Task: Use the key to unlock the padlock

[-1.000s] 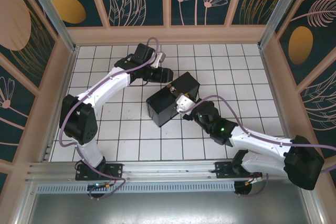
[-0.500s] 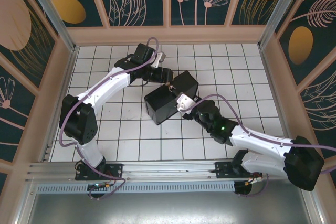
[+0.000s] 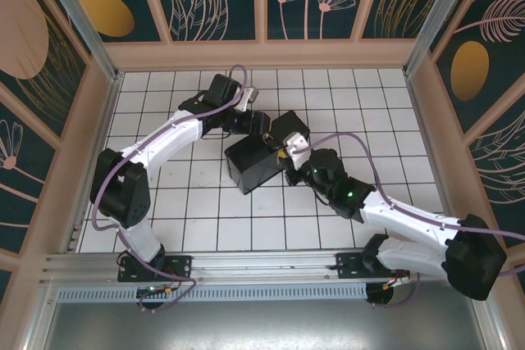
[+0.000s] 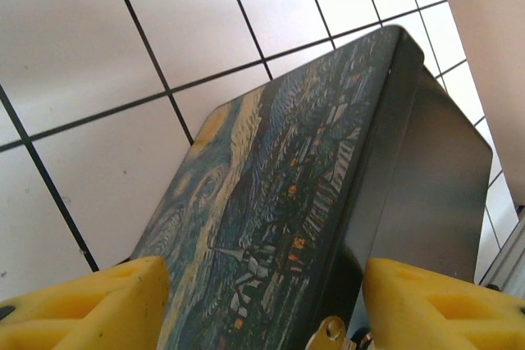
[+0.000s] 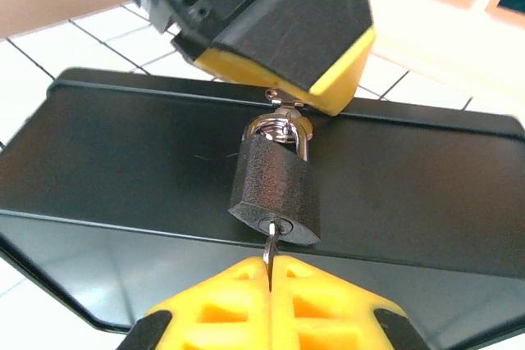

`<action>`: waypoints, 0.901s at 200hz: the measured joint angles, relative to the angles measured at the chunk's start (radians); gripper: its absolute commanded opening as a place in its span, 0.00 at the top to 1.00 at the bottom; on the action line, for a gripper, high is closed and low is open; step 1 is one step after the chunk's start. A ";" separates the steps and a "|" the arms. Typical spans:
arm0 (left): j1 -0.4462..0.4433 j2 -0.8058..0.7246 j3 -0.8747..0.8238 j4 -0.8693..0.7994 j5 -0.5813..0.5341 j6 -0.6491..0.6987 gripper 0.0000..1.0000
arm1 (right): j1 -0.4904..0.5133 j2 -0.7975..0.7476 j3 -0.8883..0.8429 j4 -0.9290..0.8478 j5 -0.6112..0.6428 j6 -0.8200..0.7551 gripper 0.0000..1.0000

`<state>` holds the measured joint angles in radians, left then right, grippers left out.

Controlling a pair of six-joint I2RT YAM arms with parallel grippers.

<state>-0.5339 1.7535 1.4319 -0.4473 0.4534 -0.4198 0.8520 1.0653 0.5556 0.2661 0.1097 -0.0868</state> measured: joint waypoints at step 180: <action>0.029 -0.085 0.087 -0.073 -0.149 -0.022 0.24 | -0.228 -0.113 0.192 -0.249 -0.221 0.480 0.40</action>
<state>-0.5045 1.6680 1.5192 -0.5201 0.3042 -0.4416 0.6243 0.9520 0.7475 0.0170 -0.1112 0.3927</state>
